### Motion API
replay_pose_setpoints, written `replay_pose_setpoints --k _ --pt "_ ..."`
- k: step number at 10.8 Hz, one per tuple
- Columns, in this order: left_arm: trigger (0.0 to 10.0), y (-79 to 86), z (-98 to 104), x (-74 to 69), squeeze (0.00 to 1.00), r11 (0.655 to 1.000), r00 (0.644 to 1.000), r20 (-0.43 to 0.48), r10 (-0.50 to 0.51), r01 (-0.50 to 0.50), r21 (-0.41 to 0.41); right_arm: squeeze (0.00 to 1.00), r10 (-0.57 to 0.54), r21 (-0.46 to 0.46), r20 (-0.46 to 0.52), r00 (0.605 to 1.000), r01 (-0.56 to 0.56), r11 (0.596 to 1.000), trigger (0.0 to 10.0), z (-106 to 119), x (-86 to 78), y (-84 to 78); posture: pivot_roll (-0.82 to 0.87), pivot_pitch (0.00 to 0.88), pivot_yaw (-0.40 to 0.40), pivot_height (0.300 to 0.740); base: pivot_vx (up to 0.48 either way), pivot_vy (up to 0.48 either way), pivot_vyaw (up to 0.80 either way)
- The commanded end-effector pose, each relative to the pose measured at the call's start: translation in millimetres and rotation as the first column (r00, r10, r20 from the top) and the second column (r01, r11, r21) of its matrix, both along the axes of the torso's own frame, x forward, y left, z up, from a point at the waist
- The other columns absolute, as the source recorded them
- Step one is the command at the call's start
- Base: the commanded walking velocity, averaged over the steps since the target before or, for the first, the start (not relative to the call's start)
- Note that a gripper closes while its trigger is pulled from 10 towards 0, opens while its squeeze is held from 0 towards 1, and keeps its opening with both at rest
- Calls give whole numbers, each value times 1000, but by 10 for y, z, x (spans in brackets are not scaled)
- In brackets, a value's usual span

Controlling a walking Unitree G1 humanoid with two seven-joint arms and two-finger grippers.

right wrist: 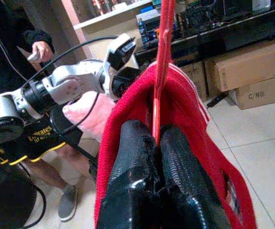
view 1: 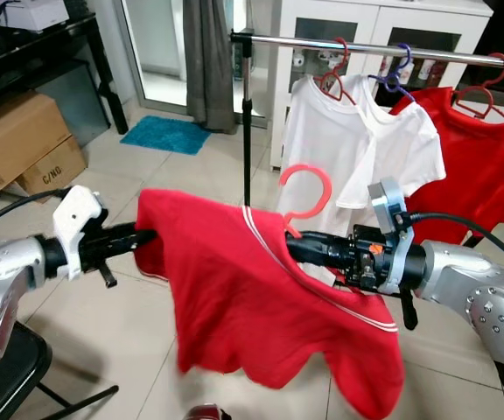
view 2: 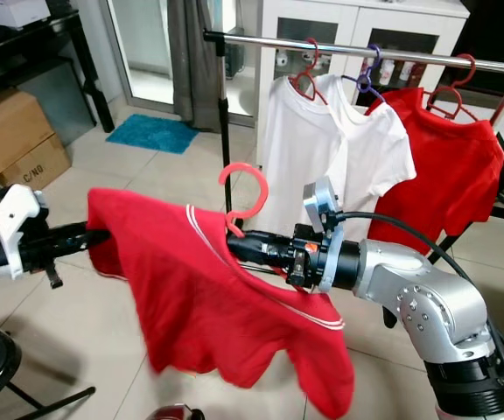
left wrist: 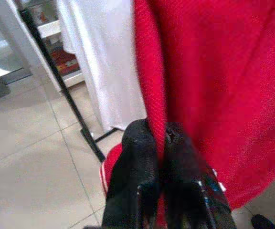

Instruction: Hang hanger

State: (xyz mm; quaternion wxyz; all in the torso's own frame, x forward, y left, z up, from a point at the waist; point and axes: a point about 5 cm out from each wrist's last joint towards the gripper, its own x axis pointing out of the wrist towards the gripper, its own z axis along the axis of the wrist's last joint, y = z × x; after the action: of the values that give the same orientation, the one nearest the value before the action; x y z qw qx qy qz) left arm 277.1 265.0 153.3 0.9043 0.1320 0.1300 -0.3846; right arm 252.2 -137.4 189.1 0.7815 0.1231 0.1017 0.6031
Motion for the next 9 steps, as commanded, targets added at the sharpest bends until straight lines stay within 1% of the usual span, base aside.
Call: replay_pose_setpoints --k 1,2,3,4,5,6,8,9 --pt "0 39 3 1 0 999 999 14 41 -41 14 0 -4 40 51 999 2 999 10000 130 3 -6 67 0 68 740 0 0 0" --pt "0 69 -21 18 0 995 995 28 98 -99 20 0 -8 43 52 999 6 999 10000 133 5 -7 66 0 70 740 0 0 0" --pt "0 124 -66 33 0 981 981 39 191 -192 21 0 -22 49 51 998 19 999 10000 135 8 -8 63 0 71 740 0 0 0" --pt "0 172 -111 36 0 965 965 35 260 -261 22 0 -41 56 50 998 39 998 10000 141 15 -20 62 0 71 740 0 0 0" --pt "0 242 -185 48 0 923 924 26 383 -383 23 0 -82 66 50 995 78 995 10000 151 45 -45 59 0 74 740 0 0 0" --pt "0 238 -219 43 0 916 916 18 400 -401 19 0 -86 69 50 995 83 994 10000 151 48 -44 59 0 74 740 0 0 0" --pt "0 192 -321 -8 0 913 914 -8 407 -406 32 0 -101 68 53 993 98 993 10000 137 51 -35 57 0 74 740 0 0 0" --pt "0 180 -381 -61 0 916 917 -29 398 -395 66 0 -114 72 51 992 110 991 10000 138 60 -42 55 0 72 740 0 0 0"
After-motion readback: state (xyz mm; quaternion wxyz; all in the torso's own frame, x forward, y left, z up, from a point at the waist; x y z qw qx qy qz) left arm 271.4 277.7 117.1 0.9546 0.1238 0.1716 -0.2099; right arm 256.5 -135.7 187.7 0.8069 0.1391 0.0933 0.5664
